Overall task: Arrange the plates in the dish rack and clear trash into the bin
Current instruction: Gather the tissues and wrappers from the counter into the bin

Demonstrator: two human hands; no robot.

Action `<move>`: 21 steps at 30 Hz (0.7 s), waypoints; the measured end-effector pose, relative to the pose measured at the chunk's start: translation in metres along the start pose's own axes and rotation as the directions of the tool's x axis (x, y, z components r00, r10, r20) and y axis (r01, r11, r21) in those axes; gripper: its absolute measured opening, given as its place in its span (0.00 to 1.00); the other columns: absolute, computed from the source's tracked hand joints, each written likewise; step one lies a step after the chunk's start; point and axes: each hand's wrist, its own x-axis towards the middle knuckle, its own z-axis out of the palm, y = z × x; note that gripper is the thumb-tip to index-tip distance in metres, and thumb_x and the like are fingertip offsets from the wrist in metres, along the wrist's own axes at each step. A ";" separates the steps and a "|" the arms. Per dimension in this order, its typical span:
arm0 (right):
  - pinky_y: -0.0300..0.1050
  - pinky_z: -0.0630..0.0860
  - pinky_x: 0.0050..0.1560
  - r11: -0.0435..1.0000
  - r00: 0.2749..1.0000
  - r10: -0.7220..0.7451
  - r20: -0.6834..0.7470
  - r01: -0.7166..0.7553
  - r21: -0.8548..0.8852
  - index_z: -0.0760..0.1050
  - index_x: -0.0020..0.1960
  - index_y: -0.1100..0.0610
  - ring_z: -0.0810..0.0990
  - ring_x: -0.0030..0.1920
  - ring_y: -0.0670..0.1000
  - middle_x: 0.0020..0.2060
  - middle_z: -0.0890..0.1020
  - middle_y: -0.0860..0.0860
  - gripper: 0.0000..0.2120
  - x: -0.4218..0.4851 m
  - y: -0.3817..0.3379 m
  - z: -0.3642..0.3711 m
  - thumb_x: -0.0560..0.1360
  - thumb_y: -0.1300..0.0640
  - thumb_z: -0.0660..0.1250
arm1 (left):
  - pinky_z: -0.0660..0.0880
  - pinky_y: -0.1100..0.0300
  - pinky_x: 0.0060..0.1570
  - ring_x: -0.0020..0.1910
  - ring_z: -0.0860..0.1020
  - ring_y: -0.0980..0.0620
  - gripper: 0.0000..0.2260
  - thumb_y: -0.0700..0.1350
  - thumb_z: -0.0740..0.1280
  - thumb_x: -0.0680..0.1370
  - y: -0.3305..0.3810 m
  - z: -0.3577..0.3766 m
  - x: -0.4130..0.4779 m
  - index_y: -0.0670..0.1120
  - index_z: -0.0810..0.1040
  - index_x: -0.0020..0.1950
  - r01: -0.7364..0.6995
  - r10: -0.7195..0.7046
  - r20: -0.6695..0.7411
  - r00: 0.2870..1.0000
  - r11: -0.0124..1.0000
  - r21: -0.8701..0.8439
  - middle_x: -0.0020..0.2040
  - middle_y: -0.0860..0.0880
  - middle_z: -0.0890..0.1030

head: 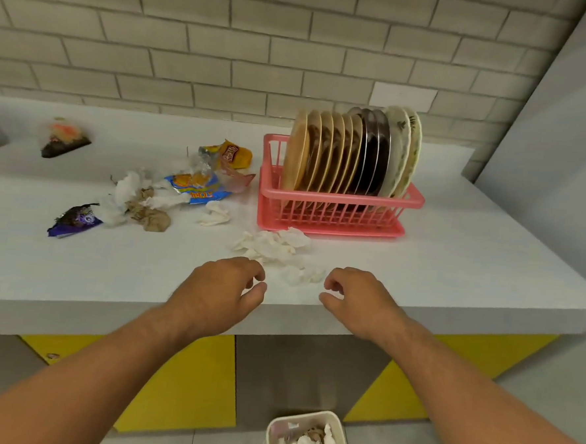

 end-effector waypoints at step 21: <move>0.40 0.76 0.35 0.942 0.980 0.002 0.199 -0.069 0.328 0.72 0.59 0.47 0.80 0.43 0.54 0.48 0.75 0.50 0.16 0.075 0.021 -0.030 0.80 0.64 0.54 | 0.76 0.52 0.52 0.50 0.77 0.51 0.12 0.50 0.55 0.81 0.004 0.010 0.083 0.53 0.76 0.57 0.146 -0.148 0.086 0.985 0.989 0.031 0.54 0.53 0.79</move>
